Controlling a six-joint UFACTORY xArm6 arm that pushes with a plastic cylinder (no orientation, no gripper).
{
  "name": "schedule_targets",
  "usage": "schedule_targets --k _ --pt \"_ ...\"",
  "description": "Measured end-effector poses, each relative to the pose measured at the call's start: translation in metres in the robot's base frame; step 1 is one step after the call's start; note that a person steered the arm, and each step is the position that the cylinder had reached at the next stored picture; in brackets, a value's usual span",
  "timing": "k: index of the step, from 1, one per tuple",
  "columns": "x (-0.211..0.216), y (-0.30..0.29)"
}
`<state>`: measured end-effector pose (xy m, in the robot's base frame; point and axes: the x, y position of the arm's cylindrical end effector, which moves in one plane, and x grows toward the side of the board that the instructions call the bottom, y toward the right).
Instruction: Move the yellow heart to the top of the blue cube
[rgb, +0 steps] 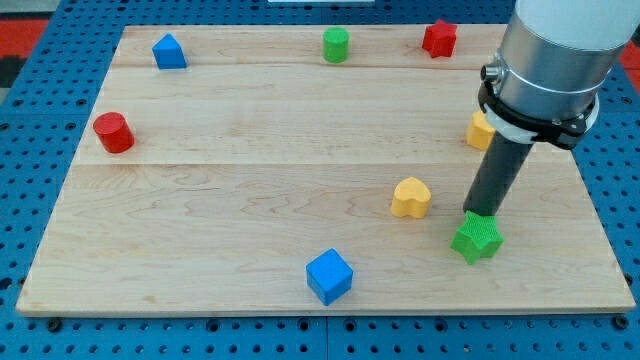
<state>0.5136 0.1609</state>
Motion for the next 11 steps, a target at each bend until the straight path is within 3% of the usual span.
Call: schedule_targets --k 2,3,4,11 --pt "-0.015 0.003" --pt "-0.021 -0.021" --pt "-0.015 -0.081" --pt "-0.022 -0.103"
